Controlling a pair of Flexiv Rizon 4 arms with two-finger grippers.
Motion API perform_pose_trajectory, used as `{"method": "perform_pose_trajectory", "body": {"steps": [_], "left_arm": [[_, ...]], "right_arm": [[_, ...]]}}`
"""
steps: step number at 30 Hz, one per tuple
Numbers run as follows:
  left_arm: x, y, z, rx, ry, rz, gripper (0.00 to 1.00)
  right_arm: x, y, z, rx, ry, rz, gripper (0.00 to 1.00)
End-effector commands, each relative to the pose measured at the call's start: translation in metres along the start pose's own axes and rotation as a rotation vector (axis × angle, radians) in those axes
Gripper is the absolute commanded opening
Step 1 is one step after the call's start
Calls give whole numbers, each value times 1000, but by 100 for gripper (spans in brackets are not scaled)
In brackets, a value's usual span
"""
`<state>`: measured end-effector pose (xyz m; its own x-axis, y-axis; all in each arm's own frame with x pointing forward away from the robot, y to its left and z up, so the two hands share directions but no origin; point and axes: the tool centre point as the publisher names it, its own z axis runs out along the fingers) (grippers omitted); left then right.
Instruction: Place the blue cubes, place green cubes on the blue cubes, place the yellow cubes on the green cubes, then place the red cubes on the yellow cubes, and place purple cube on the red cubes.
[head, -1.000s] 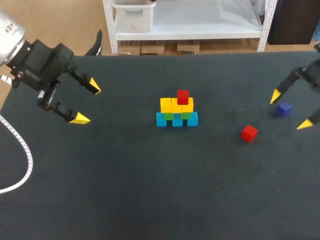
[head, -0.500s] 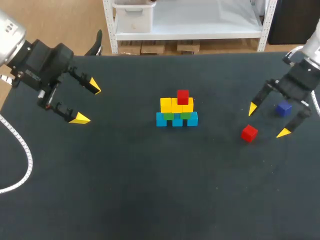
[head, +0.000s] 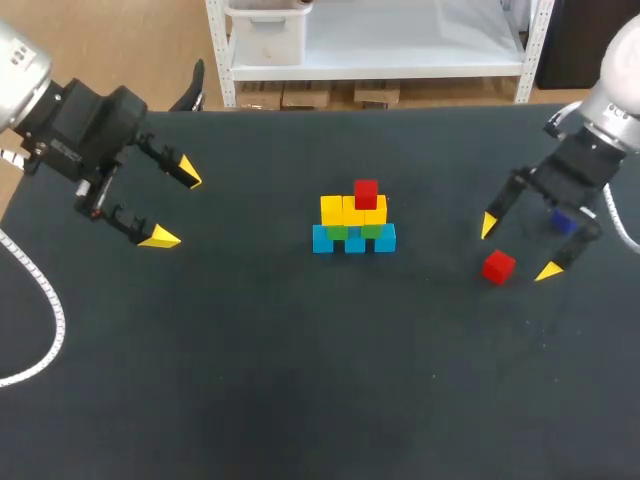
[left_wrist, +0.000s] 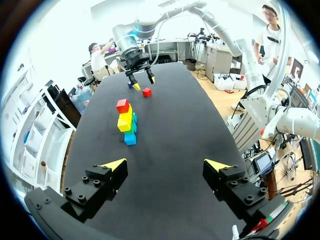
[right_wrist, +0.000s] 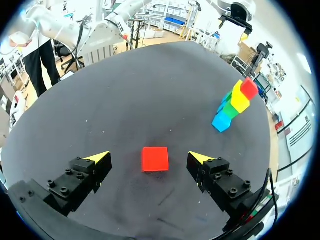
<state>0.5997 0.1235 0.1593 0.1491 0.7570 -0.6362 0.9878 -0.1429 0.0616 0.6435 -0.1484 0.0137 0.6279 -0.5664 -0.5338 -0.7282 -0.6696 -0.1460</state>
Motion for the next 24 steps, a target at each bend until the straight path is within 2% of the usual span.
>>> {"method": "perform_pose_trajectory", "body": {"steps": [1,3,5,8,12,13,14,20,21,22,24], "left_arm": [[1,0,0,-1,-2,2,100],[1,0,0,-1,-2,2,100],[1,0,0,-1,-2,2,100],[1,0,0,-1,-2,2,100],[1,0,0,-1,-2,2,100],[1,0,0,-1,-2,2,100],[1,0,0,-1,-2,2,100],[1,0,0,-1,-2,2,100],[1,0,0,-1,-2,2,100],[1,0,0,-1,-2,2,100],[1,0,0,-1,-2,2,100]], "right_arm": [[-1,-1,5,0,10,5,98],[-1,-1,6,1,8,12,89],[-1,-2,8,0,8,14,85],[-1,-3,10,-8,11,11,71],[0,-4,13,-17,14,10,69],[0,-4,14,-21,15,10,65],[1,-4,15,-28,18,5,53],[3,-8,19,-36,22,-7,45],[3,-9,19,-36,23,-8,41],[4,-10,19,-35,24,-9,30],[3,-12,17,-31,25,-10,0]]}}
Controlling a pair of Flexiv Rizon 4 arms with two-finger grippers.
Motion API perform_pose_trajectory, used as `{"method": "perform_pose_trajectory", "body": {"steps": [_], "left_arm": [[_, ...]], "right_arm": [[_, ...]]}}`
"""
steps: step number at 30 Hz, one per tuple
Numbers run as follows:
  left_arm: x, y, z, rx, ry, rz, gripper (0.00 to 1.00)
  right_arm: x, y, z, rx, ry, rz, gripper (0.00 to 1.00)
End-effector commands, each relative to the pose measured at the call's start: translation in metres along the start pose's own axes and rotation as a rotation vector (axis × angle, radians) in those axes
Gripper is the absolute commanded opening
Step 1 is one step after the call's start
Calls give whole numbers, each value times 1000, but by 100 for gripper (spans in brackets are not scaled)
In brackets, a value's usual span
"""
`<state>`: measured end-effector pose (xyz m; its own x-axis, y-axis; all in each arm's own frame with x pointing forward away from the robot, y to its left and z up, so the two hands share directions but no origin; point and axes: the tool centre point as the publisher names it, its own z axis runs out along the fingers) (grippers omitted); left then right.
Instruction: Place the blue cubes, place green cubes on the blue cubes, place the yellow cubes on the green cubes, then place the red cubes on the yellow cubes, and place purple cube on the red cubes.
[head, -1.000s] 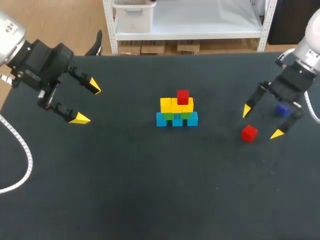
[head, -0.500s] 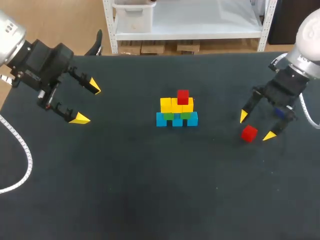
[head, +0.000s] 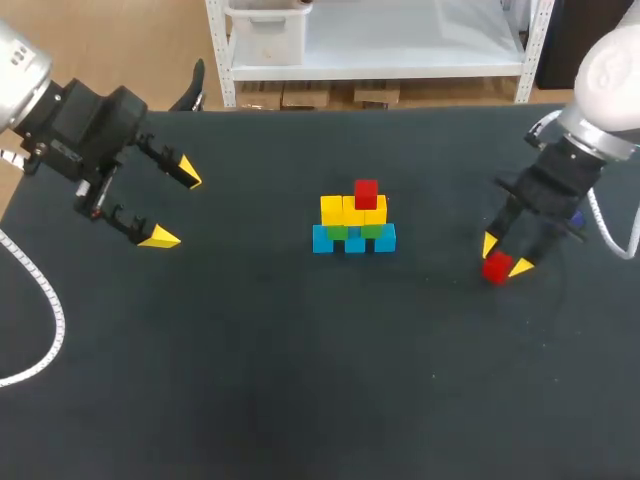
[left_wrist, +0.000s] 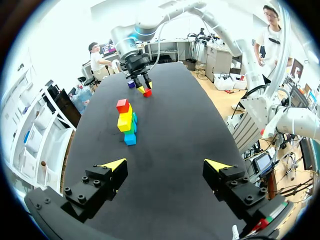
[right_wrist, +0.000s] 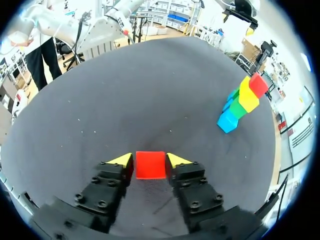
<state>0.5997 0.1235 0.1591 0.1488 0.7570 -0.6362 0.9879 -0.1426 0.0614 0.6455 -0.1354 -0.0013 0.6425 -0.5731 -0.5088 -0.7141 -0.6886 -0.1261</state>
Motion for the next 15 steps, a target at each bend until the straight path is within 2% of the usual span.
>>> {"method": "perform_pose_trajectory", "body": {"steps": [1,6,10,15], "left_arm": [[1,0,0,-1,-2,3,100],[1,0,0,-1,-2,3,100],[1,0,0,-1,-2,3,100],[1,0,0,-1,-2,3,100]], "right_arm": [[0,-5,-3,2,-4,-1,0],[-13,-8,-11,24,-8,-5,0],[-31,-13,-15,55,-7,39,0],[-55,-20,-3,102,26,90,0]]}}
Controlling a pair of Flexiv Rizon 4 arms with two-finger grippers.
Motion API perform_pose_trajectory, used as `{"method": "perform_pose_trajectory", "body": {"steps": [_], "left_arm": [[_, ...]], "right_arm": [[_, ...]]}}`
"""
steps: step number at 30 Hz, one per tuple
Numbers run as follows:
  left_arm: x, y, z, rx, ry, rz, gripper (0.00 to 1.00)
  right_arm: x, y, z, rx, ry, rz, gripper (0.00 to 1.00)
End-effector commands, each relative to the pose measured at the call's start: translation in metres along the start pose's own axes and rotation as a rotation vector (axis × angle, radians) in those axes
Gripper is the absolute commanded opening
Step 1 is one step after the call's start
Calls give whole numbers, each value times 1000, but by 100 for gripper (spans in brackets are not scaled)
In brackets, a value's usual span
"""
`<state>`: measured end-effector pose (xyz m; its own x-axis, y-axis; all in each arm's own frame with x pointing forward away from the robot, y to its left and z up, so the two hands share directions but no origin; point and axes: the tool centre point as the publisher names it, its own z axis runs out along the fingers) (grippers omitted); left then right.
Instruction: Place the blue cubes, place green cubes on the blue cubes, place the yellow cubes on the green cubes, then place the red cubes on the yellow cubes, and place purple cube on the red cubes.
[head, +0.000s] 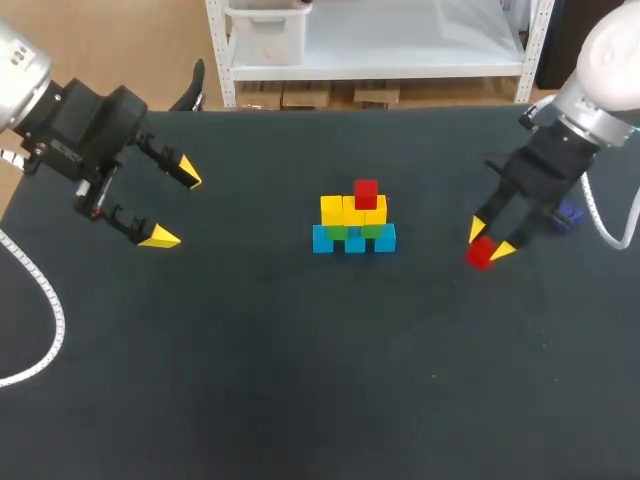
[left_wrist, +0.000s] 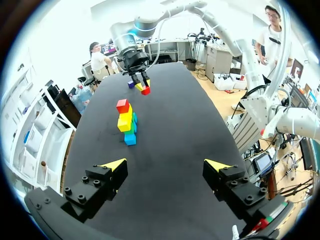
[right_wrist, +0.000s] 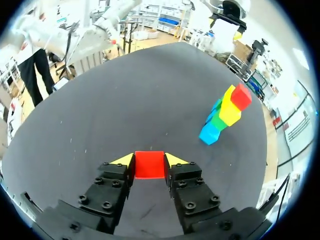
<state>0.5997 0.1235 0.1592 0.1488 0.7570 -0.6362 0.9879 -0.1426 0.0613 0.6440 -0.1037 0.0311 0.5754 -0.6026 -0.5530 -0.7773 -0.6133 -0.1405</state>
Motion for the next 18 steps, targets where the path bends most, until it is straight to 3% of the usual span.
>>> {"method": "perform_pose_trajectory", "body": {"steps": [1,10,18], "left_arm": [[1,0,0,-1,-2,3,100],[1,0,0,-1,-2,3,100],[1,0,0,-1,-2,3,100]], "right_arm": [[-23,5,15,49,73,32,0],[-60,3,47,119,141,149,0],[-96,-8,70,120,71,181,0]]}}
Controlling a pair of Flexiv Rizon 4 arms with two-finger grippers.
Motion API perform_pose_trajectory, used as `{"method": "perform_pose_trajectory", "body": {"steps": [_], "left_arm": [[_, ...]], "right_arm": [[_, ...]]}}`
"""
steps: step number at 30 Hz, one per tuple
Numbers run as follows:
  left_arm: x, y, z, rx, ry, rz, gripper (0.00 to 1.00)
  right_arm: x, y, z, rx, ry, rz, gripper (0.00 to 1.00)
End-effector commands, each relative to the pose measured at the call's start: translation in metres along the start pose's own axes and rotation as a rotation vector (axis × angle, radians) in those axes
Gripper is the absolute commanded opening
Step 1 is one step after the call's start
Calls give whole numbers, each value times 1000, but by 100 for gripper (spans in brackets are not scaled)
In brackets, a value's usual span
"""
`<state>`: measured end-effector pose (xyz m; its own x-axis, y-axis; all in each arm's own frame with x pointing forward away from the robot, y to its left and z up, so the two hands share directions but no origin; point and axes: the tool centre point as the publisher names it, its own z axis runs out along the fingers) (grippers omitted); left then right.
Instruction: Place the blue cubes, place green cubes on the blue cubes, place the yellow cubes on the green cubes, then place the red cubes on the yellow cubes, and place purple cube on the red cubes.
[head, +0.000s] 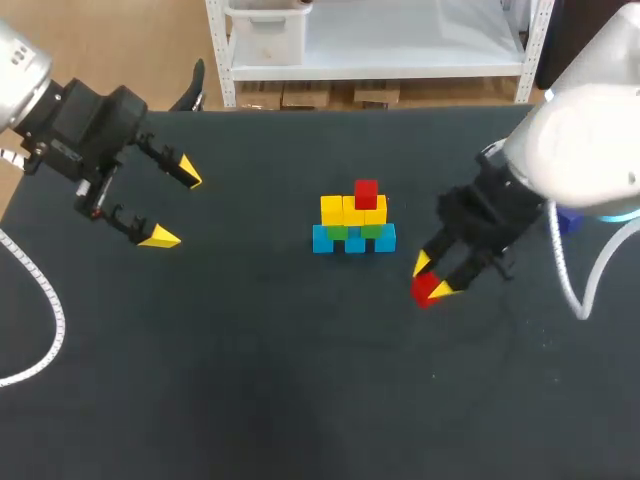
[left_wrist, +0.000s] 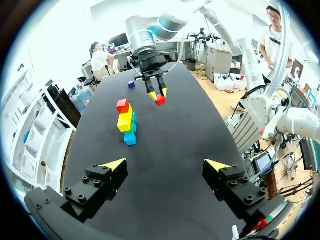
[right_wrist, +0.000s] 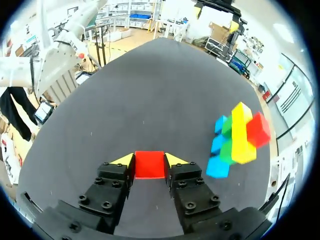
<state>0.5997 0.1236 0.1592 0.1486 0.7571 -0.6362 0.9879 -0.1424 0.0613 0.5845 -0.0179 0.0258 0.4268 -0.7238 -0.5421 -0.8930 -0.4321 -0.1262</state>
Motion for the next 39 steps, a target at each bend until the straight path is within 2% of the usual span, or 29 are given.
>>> {"method": "perform_pose_trajectory", "body": {"steps": [1,8,15,19,27,28,31,32,33,39], "left_arm": [[1,0,0,-1,-2,3,100],[1,0,0,-1,-2,3,100],[1,0,0,-1,-2,3,100],[1,0,0,-1,-2,3,100],[1,0,0,-1,-2,3,100],[1,0,0,-1,-2,3,100],[1,0,0,-1,-2,3,100],[1,0,0,-1,-2,3,100],[1,0,0,-1,-2,3,100],[1,0,0,-1,-2,3,100]], "right_arm": [[-19,-1,9,9,11,1,0],[-48,-8,26,8,-10,72,0],[-72,-6,58,-26,-6,3,0],[-72,-9,72,-28,11,1,0],[-70,-10,77,-22,44,-3,0],[-69,-10,76,-21,44,-3,7],[-68,-10,75,-18,53,-5,44],[-68,-10,74,-15,54,-7,77],[-68,-10,73,-8,58,-14,100],[-63,-12,56,38,75,-11,100]]}}
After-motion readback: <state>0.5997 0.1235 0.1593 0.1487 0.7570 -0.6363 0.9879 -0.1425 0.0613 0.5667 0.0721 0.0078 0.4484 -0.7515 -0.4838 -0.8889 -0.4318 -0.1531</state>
